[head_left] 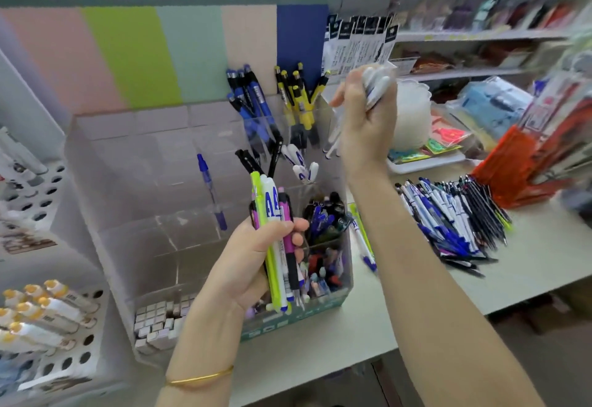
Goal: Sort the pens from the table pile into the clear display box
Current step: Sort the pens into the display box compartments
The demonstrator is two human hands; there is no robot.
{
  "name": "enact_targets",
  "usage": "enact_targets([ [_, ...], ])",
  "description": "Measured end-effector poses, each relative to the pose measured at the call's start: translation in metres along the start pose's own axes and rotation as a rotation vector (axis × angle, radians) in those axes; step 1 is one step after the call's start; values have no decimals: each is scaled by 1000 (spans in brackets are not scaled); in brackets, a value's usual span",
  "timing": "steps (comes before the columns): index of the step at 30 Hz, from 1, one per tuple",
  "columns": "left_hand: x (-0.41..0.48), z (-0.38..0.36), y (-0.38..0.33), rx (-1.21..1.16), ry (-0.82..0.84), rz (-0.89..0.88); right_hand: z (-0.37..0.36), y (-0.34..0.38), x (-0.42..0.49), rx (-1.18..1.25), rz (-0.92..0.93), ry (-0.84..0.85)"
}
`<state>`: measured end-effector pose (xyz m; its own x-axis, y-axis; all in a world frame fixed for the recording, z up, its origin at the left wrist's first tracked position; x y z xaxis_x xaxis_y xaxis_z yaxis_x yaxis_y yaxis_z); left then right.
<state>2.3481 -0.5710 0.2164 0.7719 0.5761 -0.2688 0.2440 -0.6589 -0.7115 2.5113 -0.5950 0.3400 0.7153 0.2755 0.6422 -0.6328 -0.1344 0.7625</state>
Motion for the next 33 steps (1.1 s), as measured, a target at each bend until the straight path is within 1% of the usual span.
enact_targets([
  [7, 6, -1, 1, -61, 10, -12, -30, -16, -33, -343, 214, 281],
  [9, 5, 1, 1, -86, 3, -23, -34, -23, -37, -547, 197, 384],
  [11, 5, 4, 2, -98, 3, -13, -34, -26, -37, -739, 127, 495],
  [13, 6, 7, 3, -126, 25, -2, -31, -23, -34, -811, 68, 556],
  [14, 6, 8, 3, -141, 43, 6, -30, -20, -34, -782, 32, 581],
  [17, 6, 11, 4, -178, 108, 29, -27, -15, -34, -534, -109, 652],
  [18, 6, 11, 4, -185, 137, 38, -25, -12, -35, -493, -116, 672],
  [19, 6, 11, 4, -190, 168, 45, -23, -10, -36, -497, -92, 682],
  [20, 6, 11, 5, -194, 198, 52, -19, -7, -36, -527, -37, 658],
  [22, 4, 11, 5, -213, 259, 67, -8, 8, -38, -549, 118, 521],
  [23, 3, 10, 5, -223, 292, 72, -3, 18, -41, -506, 181, 460],
  [24, 1, 9, 5, -226, 320, 75, 0, 25, -47, -448, 205, 450],
  [25, -1, 9, 5, -219, 342, 76, 0, 30, -53, -403, 197, 492],
  [26, -2, 9, 5, -202, 360, 75, -4, 32, -61, -392, 165, 573],
  [29, -10, 9, 5, -166, 431, 95, -22, 20, -84, -433, -27, 881],
  [31, -16, 10, 4, -170, 485, 135, -30, 10, -94, -290, -223, 1015],
  [33, -20, 14, 5, -150, 490, 158, -33, 4, -100, -118, -411, 1081],
])
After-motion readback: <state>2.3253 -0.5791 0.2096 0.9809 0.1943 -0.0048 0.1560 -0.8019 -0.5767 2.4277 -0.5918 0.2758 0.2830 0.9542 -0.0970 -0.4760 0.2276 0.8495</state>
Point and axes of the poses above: each hand's wrist, its own x-axis towards the middle knuckle, its own z-axis out of the back of the hand, y = z × x, the point moved 6 cm from there along x, towards the middle knuckle, and after that the axes turned 12 degrees about -x, right-handed, at the moved point
